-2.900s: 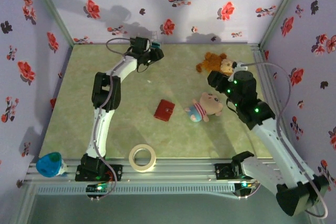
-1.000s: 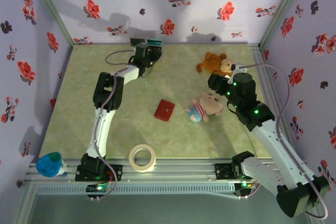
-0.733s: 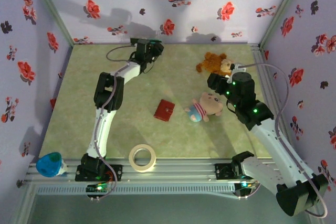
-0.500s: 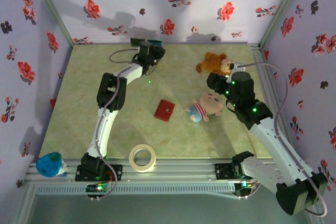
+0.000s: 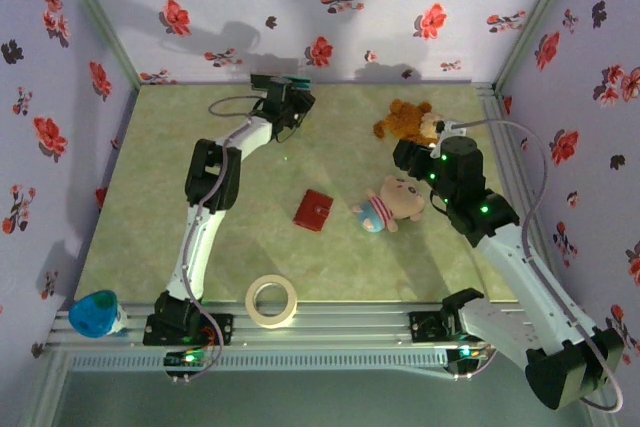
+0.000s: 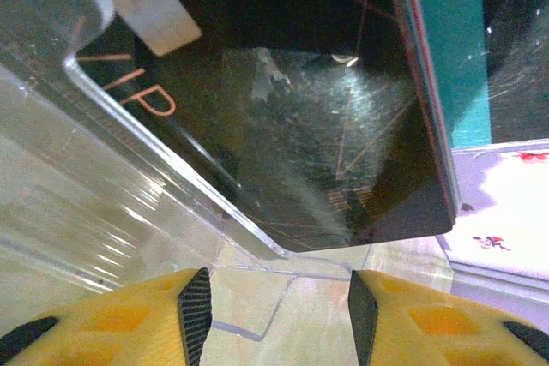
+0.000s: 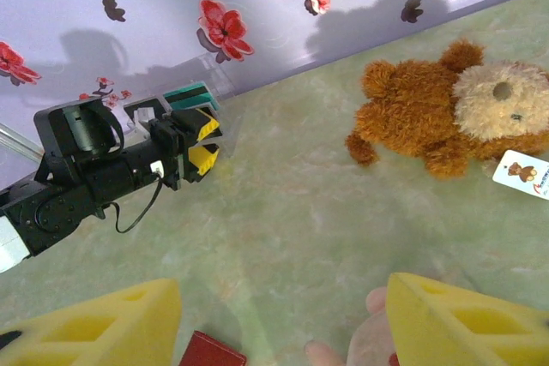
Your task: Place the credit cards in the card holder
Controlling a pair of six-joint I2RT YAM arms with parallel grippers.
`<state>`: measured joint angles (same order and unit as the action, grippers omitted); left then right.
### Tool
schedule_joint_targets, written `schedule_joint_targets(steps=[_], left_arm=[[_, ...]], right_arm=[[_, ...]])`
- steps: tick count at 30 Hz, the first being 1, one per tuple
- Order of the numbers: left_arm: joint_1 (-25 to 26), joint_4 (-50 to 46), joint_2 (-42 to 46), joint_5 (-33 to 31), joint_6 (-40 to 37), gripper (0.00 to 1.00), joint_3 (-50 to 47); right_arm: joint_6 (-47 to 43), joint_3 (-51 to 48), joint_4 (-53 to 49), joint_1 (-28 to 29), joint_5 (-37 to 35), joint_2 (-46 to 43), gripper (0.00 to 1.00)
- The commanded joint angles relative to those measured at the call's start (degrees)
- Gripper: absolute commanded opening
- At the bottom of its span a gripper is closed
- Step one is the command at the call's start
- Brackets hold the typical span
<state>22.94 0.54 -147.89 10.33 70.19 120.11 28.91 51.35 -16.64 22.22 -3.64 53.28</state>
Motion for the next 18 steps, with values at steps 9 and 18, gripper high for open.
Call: schedule_joint_targets(steps=[9,18], left_arm=[[4.53,-8.63,-0.65,9.79,-3.94,0.49,0.37],[10.72,-8.71,5.47,11.54,-8.45,0.49,-8.76]], right_arm=[[0.61,-0.82,1.81,-0.23,-0.41,0.42,0.65],[2.80,-1.26,1.80,-0.21,-2.54,2.08,0.65]])
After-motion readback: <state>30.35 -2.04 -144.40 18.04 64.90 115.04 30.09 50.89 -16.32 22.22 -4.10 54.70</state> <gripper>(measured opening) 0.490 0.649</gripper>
